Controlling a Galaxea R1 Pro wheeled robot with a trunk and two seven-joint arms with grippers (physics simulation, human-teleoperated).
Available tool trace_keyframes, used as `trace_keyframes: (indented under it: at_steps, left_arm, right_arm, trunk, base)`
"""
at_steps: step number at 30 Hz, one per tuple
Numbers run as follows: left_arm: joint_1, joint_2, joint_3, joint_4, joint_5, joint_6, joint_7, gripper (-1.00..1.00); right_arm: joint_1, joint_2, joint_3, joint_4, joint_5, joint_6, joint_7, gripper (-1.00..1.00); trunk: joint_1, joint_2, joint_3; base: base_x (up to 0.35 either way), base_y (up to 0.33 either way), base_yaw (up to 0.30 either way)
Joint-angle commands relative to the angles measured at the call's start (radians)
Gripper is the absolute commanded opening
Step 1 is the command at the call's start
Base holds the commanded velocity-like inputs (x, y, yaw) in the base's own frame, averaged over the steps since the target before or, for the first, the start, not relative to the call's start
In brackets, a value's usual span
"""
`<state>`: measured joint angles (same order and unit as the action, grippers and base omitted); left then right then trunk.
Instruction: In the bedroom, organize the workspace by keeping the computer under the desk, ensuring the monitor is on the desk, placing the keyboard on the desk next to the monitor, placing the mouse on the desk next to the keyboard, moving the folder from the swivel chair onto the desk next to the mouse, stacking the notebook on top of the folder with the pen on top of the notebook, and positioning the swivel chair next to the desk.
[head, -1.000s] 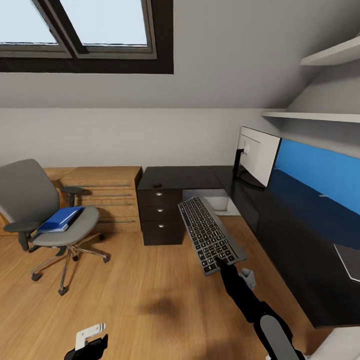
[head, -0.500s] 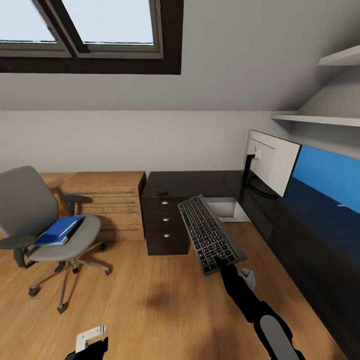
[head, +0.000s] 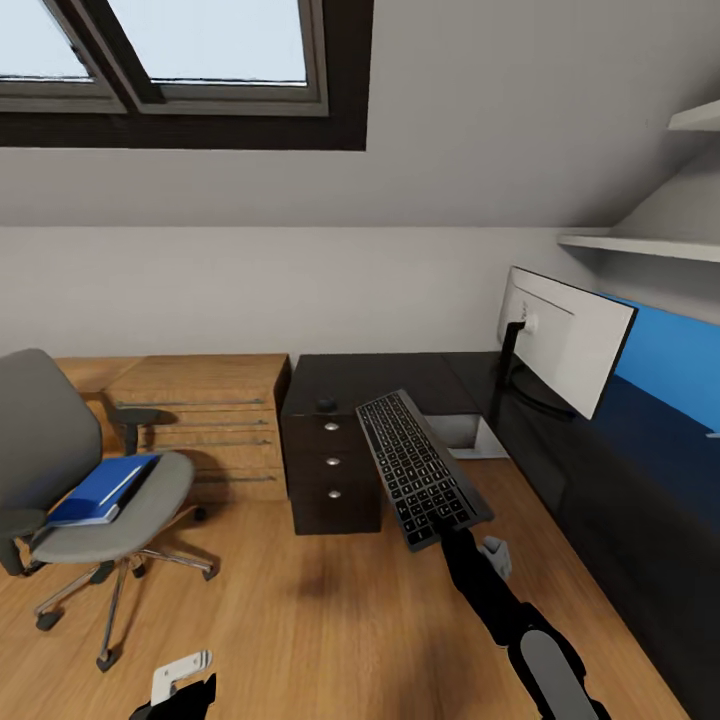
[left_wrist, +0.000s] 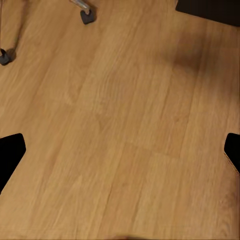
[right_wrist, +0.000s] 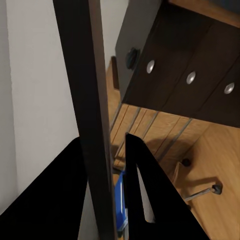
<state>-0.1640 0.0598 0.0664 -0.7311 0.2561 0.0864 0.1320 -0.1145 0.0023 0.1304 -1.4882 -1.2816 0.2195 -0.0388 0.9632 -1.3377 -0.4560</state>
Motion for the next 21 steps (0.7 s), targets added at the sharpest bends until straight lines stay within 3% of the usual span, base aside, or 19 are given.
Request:
trace_keyframes:
  at_steps: [1,21]
  left_arm:
    - [0.000,0.000,-0.002,-0.002,0.010,0.005,0.005,1.00]
    - [0.000,0.001,0.000,-0.002,0.010,0.004,0.004,1.00]
  right_arm:
    - [-0.001,0.000,-0.001,-0.001,-0.009,0.003,-0.002,-1.00]
    - [-0.001,-0.004,-0.006,-0.001,-0.008,0.006,-0.001,-1.00]
  trunk:
    - [-0.003,0.007,0.002]
    - [-0.076,0.140,0.062]
  base:
    - [0.321,0.001,0.000]
    - [0.322,0.019,0.000]
